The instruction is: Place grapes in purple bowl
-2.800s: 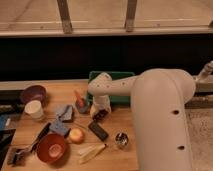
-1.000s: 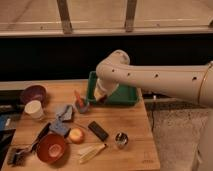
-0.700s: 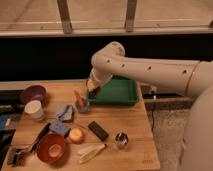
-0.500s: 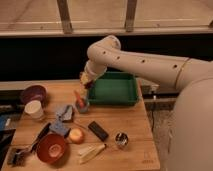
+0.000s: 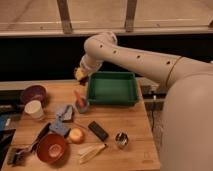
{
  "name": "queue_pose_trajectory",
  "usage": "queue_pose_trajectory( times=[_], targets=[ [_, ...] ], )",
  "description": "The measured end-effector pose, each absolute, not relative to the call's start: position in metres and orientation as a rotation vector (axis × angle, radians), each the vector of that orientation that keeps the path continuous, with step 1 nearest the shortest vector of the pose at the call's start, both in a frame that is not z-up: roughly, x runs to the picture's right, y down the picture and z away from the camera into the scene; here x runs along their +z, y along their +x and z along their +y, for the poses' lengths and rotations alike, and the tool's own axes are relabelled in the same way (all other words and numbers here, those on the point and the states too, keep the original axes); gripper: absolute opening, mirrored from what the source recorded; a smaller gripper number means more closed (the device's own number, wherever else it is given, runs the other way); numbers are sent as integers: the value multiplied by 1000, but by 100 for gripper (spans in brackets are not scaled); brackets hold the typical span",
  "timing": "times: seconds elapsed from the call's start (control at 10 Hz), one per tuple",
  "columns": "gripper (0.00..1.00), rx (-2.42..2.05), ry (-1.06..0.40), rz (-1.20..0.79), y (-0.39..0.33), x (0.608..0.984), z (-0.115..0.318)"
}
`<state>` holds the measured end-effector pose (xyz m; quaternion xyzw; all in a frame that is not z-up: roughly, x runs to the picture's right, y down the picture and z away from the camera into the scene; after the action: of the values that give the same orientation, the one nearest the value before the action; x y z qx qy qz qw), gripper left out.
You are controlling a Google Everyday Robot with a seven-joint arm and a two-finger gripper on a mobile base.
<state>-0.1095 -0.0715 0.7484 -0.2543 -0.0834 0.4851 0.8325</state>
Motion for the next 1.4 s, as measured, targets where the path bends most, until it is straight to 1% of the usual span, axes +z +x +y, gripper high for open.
queue_pose_trajectory(
  times=[0.4,0.6,1.0,1.1,1.4],
  targets=[
    [19,1027,-538,-176,-109,748,-72],
    [19,986,-537,-184,-120,751,-76],
    [19,866,-534,-216,-195,769,-91],
    [19,832,-528,-234,-218,773,-91],
    [19,777,-521,-279,-254,785,-89]
  ],
)
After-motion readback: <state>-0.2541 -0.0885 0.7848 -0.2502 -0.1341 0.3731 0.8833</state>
